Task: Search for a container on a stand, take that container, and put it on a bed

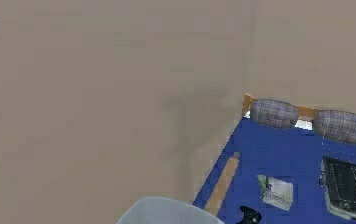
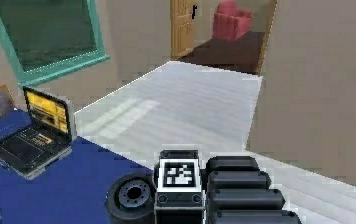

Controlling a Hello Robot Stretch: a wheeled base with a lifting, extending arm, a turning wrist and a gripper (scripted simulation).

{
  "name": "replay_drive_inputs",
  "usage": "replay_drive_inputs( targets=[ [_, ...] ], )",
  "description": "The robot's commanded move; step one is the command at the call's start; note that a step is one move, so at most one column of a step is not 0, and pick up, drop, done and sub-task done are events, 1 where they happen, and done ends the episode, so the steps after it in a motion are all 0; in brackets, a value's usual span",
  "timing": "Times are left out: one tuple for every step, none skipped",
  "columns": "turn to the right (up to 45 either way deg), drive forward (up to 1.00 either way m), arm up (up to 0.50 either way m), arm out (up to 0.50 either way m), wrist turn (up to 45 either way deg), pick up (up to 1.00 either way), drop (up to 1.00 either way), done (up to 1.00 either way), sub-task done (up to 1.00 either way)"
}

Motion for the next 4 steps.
replay_drive_inputs(
  targets=[
    [-18.0,0.00,0.00,0.00,0.0,0.00,0.00,0.00,0.00],
    [45.0,0.00,0.00,0.00,0.0,0.00,0.00,0.00,0.00],
    [45.0,0.00,0.00,0.00,0.0,0.00,0.00,0.00,0.00],
    [9.0,0.00,0.00,0.00,0.0,0.00,0.00,0.00,0.00]
  ],
)
